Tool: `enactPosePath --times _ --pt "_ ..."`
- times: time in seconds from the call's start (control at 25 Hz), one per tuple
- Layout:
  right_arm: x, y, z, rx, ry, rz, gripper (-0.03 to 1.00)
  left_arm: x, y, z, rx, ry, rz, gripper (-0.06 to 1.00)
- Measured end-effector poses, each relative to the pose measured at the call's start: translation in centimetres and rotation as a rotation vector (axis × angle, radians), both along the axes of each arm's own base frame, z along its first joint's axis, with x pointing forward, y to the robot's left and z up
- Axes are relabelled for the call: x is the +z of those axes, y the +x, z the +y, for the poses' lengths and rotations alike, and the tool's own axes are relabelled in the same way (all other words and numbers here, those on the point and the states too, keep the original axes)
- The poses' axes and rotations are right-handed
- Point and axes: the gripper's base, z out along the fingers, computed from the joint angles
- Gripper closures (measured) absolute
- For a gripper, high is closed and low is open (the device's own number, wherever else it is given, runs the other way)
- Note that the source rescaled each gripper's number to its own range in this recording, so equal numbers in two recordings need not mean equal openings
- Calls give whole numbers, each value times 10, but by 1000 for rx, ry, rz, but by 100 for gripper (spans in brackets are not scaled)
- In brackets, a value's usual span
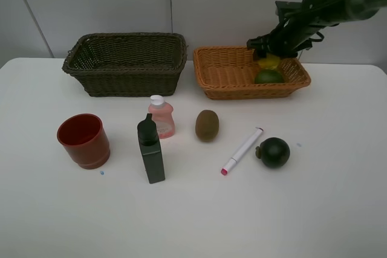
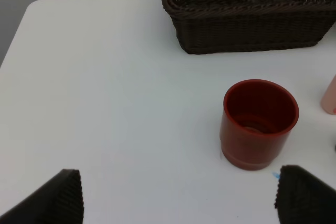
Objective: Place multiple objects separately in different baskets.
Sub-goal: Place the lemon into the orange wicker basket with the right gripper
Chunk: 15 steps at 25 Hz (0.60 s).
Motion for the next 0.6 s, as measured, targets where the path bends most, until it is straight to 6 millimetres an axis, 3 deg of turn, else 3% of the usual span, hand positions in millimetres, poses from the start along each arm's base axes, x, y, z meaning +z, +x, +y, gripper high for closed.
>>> enactPosePath --times 0.52,0.56,0.6 --pt "0 0 0 0 -1 -1 39 0 0 0 0 0 0 0" --pt "0 0 0 0 -1 -1 36 0 0 0 0 0 0 0" --pt "0 0 0 0 0 -2 26 0 0 0 0 0 0 0"
